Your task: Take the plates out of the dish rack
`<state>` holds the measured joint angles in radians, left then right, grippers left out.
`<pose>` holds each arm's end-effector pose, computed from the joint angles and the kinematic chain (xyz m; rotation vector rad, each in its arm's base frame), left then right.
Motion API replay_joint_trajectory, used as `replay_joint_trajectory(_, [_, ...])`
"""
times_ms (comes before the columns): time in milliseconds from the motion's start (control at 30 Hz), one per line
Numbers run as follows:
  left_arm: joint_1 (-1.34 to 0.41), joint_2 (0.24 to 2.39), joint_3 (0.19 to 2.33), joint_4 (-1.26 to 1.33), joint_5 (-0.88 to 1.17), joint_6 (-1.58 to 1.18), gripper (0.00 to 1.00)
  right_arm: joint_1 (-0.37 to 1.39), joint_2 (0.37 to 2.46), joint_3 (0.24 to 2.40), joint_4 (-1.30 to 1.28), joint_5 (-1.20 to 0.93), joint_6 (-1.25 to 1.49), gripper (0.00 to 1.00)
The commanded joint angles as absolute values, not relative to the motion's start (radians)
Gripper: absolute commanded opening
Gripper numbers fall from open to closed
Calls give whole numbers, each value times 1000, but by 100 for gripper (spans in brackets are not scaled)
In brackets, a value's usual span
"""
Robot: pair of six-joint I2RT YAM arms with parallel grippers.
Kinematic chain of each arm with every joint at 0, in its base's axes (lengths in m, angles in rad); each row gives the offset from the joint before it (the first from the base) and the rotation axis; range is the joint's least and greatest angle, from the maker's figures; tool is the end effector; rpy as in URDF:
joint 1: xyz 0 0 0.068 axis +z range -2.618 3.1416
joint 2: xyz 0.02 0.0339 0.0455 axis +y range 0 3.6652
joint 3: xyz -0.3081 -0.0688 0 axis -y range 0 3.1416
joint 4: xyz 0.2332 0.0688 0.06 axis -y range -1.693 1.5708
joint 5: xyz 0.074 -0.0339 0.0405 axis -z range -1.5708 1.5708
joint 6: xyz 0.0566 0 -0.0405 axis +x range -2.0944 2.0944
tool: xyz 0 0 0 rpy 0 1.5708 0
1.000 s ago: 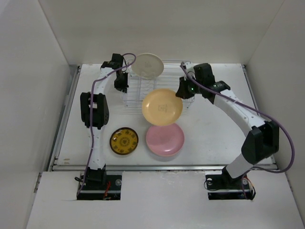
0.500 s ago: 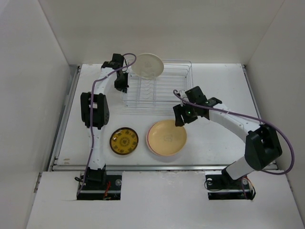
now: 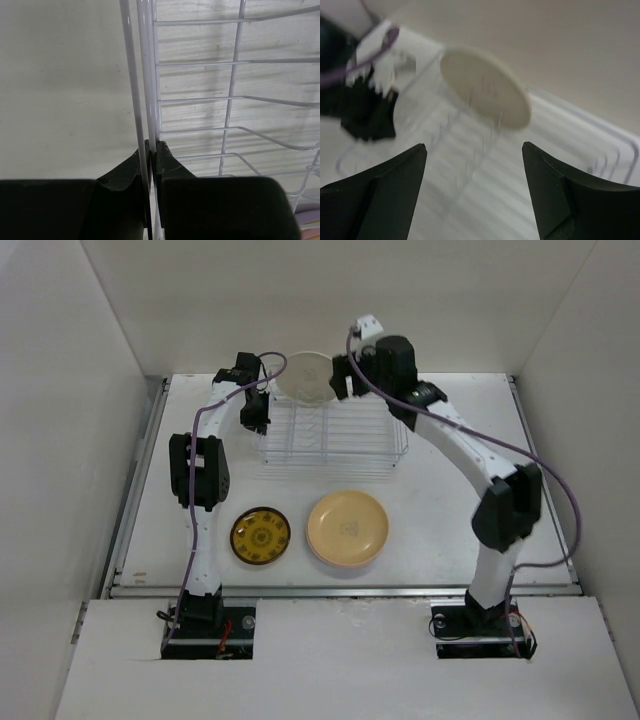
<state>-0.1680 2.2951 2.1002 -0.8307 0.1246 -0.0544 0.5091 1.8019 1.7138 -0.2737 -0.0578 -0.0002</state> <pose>0.5234 -0.0959 0.2467 0.1931 2.5963 -0.2421 0.3915 0.2223 0.4065 -0.5294 1.8791 0.3940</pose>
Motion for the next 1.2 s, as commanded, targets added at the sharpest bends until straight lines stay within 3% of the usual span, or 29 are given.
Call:
replay_joint_trajectory(0, [-179,2252,2086,-877,118,35,0,479,2087,2010,-103,-9,-35,82])
replay_joint_trajectory(67, [-189,2261,2095,-888,118,63,0,454,2289,2267,-92,-64,-35,82])
replay_joint_trajectory(167, [-189,2270,2095,-910,104,95,0,454,2448,2474,-5,-49,-26,82])
replay_joint_trajectory(333, [-189,2299,2117,-933,104,95,0,454,2582,2465,207,25,6,85])
replay_joint_trajectory(533, [-189,2335,2141,-954,104,86,0,454,2606,2438,251,-18,25,43])
replay_joint_trajectory(567, [-189,2335,2151,-954,104,75,0,454,2594,2418,261,-18,25,20])
replay_joint_trajectory(700, [-179,2344,2151,-954,144,40,0,454,2511,2289,310,18,-10,0])
replay_joint_trajectory(867, [-149,2353,2151,-963,232,-87,0,454,2424,2177,360,67,-55,0])
replay_joint_trajectory(1167, [-149,2287,2043,-945,252,-297,0,454,2382,2189,417,77,-55,0])
